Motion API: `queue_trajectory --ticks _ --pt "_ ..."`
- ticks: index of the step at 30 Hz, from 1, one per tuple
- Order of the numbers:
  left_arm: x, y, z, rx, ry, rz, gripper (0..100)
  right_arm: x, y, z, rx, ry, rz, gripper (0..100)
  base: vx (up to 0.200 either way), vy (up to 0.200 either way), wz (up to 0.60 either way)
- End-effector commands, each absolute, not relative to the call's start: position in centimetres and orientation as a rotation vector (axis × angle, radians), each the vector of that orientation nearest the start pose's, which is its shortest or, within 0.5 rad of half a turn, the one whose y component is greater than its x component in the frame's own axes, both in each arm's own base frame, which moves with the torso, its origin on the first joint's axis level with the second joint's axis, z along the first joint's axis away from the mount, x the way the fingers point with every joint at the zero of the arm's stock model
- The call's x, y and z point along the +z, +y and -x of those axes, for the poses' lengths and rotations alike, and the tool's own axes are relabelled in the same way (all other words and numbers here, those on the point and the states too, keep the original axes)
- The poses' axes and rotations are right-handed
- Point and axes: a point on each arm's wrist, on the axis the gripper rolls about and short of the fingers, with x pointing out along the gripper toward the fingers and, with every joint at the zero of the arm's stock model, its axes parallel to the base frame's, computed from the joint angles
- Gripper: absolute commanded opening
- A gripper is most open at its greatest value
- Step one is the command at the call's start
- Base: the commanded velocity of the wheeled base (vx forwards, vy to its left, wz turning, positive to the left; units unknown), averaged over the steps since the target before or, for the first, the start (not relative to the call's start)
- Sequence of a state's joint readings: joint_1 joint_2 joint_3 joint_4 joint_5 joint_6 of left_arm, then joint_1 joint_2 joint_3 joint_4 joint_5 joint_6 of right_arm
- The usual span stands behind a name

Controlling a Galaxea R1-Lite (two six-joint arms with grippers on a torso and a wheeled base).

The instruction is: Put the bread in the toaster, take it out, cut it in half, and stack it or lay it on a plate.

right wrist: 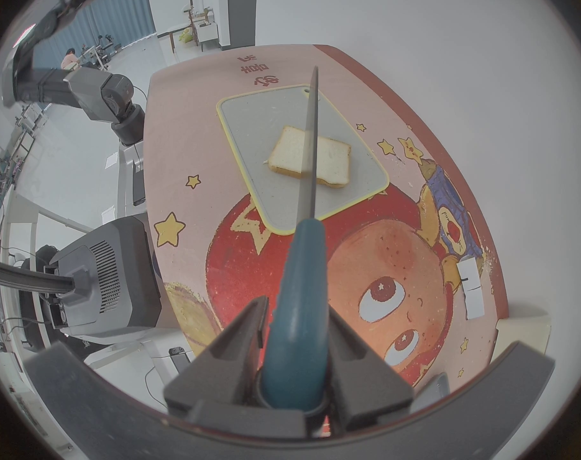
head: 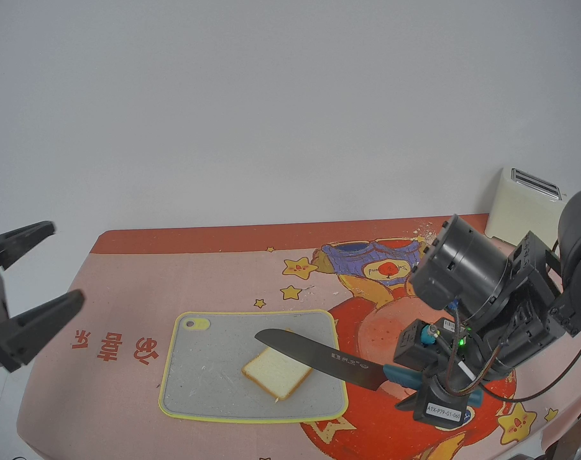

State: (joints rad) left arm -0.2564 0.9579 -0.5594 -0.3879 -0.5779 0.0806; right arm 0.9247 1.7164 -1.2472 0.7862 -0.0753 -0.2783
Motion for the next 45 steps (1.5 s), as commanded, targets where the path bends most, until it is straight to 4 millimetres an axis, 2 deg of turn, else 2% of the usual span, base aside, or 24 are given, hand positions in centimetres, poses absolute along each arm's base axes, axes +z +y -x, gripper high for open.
queue_trajectory --ticks 1,3,7,13,18,19,24,27,30,37,45 --pt "21.9 -11.5 -15.8 -1.153 0.118 -0.03 100 18.0 21.8 -16.4 0.894 1.062 0.864 0 0.0 0.0 0.0" --pt "20.6 -11.4 -14.7 -1.14 0.197 0.023 100 17.9 21.7 -16.1 0.889 1.072 0.861 0 0.0 0.0 0.0" --pt "20.0 -11.9 -13.3 -1.101 0.226 0.036 100 17.7 21.8 -15.8 0.88 1.079 0.862 0 0.0 0.0 0.0" --pt "17.8 -13.1 -15.1 -0.916 0.325 0.001 100 17.7 22.2 -15.9 0.857 1.067 0.875 0 0.0 0.0 0.0" --pt "16.5 -14.3 -15.5 -0.893 0.387 -0.016 100 17.6 22.9 -15.3 0.841 1.078 0.836 0 0.0 0.0 0.0" --pt "16.3 -14.5 -15.6 -0.885 0.394 -0.015 0 17.6 23.0 -15.3 0.838 1.08 0.831 0 0.0 0.0 0.0" --pt "15.6 -16.3 -15.9 -0.851 0.408 0.009 0 17.8 23.2 -15.5 0.836 1.075 0.819 0 0.0 0.0 0.0" --pt "15.7 -18.3 -17.4 -0.829 0.38 0.142 0 17.4 24.0 -15.9 0.841 1.086 0.819 0 0.0 0.0 0.0" --pt "15.9 -19.0 -18.1 -0.819 0.369 0.204 0 17.3 24.2 -16.0 0.842 1.085 0.82 0 0.0 0.0 0.0" --pt "14.4 -18.5 -17.5 -0.822 0.414 0.181 0 17.1 25.2 -16.5 0.828 1.098 0.79 0 0.0 0.0 0.0" --pt "14.2 -18.9 -17.7 -0.894 0.367 0.201 0 17.0 25.6 -16.9 0.829 1.106 0.779 0 0.0 0.0 0.0"
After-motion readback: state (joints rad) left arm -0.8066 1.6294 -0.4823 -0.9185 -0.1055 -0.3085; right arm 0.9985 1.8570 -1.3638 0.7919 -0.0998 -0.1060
